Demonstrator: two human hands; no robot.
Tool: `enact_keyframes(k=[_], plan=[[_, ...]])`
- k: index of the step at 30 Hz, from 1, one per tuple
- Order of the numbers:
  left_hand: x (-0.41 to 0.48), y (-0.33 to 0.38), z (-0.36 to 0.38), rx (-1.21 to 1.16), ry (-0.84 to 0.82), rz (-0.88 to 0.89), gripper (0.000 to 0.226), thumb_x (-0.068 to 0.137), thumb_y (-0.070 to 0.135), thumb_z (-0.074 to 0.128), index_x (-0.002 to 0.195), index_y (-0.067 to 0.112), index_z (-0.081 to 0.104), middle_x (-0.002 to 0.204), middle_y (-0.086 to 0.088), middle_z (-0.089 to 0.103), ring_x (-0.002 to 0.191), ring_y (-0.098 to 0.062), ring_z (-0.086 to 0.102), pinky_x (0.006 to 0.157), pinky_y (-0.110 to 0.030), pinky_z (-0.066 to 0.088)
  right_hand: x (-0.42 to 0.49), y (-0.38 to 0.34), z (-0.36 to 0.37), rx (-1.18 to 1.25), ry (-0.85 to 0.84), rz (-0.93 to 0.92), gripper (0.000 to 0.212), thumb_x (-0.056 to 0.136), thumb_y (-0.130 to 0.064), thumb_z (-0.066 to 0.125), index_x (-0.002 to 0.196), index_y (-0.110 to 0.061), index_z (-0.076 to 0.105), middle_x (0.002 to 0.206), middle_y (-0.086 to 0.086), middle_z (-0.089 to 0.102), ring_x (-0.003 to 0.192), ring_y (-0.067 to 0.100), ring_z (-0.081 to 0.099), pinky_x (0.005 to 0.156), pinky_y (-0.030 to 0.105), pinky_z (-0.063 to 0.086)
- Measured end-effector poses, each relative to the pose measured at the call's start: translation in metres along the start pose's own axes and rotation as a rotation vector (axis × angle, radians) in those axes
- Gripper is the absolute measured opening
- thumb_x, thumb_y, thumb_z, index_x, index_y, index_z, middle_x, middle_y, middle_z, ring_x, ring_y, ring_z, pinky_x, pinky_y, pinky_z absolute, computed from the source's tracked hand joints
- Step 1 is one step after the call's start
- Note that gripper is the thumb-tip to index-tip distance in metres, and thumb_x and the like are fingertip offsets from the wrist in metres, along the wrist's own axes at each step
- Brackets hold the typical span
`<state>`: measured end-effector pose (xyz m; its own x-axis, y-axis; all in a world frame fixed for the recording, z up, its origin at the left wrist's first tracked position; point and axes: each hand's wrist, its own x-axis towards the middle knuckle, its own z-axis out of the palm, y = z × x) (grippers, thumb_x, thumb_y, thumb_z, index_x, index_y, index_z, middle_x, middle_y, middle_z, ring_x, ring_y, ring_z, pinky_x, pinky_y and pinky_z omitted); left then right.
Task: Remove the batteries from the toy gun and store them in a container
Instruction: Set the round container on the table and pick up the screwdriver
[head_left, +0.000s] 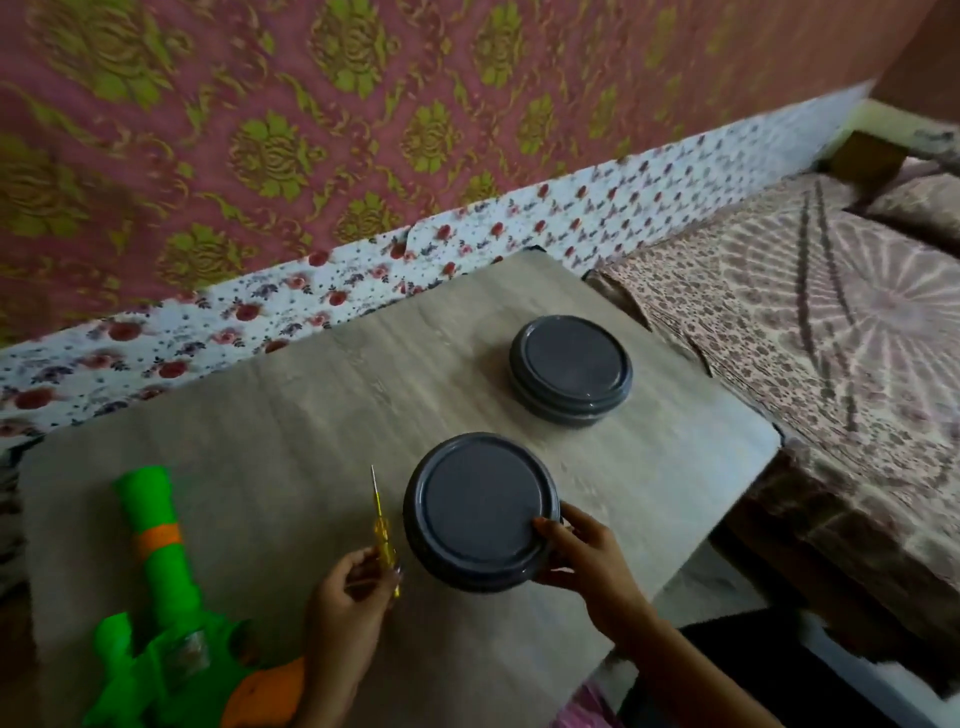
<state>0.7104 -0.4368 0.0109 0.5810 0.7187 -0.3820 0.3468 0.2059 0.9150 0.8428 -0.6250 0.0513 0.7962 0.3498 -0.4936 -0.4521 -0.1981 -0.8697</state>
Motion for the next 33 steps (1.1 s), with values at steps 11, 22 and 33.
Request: enact_keyframes(k=[11,22,33], plan=[[0.015,-0.014,0.112,0.043,0.329,-0.058,0.024,0.081,-0.002,0.066,0.100,0.010,0.060,0.082,-0.005,0.066,0.079,-0.026,0.064,0.077,-0.036,0.054,0.132,-0.024,-0.065,-0.277,-0.293,-0.063,0.034,0.085,-0.020,0.063,0.118,-0.026,0.055,0.089,0.013,0.064,0.076,0.025,0.067,0.065,0.035,0.058],[0.022,-0.096,0.156,0.282,0.552,0.070,0.036,0.076,0.004,0.074,0.102,0.021,0.056,0.080,0.016,0.060,0.074,-0.001,0.058,0.064,-0.011,0.044,0.200,0.068,-0.079,-0.311,-0.408,-0.394,0.077,0.070,-0.045,0.073,0.138,-0.033,0.038,0.089,0.025,0.062,0.080,0.028,0.067,0.073,0.040,0.056],[0.012,-0.065,0.144,0.534,0.568,0.521,0.045,0.076,0.038,0.050,0.105,0.009,0.066,0.098,0.008,0.054,0.081,0.008,0.049,0.072,0.008,0.033,0.169,0.029,-0.085,-0.339,-0.471,-0.735,0.075,0.064,-0.069,0.064,0.132,-0.049,0.040,0.079,0.023,0.063,0.077,0.046,0.060,0.069,0.050,0.053]])
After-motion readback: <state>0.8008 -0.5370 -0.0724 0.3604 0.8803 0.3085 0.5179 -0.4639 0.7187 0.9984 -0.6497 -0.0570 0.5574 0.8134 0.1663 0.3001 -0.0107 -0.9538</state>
